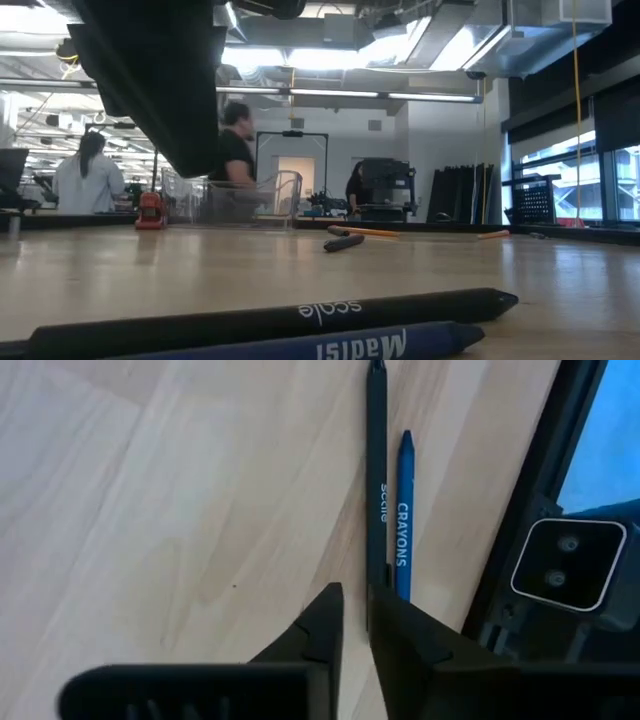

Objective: Sort crayons/erasers/pens/pencils in bins
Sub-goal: Put the black pen into the bottom left transparent bin

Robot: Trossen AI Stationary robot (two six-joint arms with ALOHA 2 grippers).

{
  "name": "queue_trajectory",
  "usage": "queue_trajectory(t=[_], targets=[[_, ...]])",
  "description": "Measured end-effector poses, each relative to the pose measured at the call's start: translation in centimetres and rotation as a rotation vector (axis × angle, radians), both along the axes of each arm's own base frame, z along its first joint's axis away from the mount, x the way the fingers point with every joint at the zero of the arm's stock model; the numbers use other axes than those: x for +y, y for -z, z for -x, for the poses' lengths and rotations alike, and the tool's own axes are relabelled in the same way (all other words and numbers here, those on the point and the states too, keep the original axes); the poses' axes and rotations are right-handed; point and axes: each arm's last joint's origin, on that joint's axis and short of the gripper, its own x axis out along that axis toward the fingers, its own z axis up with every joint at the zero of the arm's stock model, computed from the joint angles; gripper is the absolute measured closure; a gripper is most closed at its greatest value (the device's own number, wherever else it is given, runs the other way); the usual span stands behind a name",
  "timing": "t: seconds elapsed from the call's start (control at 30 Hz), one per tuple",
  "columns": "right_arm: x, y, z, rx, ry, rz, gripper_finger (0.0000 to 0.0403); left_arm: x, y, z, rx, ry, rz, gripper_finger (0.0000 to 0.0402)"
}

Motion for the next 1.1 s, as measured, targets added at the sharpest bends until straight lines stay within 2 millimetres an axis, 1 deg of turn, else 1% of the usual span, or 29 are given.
queue_trajectory(t=[0.13, 0.23, 0.37, 0.53, 0.6, 0.83, 1.1], targets=[[0.0, 0.0, 0.0, 0.000, 0.000, 0.000, 0.0288, -0.3, 0.1, 0.1, -0.002, 0.014, -0.004, 0.0327], [0.0, 0.0, 0.0, 0.000, 0.000, 0.000, 0.0288, -0.9, 0.3, 0.5, -0.010, 0.067, -0.033, 0.0316], [0.0, 0.0, 0.0, 0.000, 0.000, 0.000, 0.0288, -2.1, 0.7, 0.9, -0.049, 0.147, -0.078, 0.0313], [0.0, 0.0, 0.0, 0.000, 0.001, -0.001, 0.0288, -3.3, 1.2, 1.2, -0.082, 0.170, -0.092, 0.0316], [0.0, 0.0, 0.0, 0.000, 0.000, -0.001, 0.0288, -3.5, 1.6, 1.5, -0.077, 0.168, -0.122, 0.0316], [0.0, 0.0, 0.0, -0.001, 0.001, -0.002, 0.0288, -3.9, 3.7, 1.1, -0.058, 0.128, -0.127, 0.0313], [0.0, 0.0, 0.0, -0.001, 0.002, -0.004, 0.0288, -4.2, 4.2, 0.8, -0.070, 0.126, -0.117, 0.0313]])
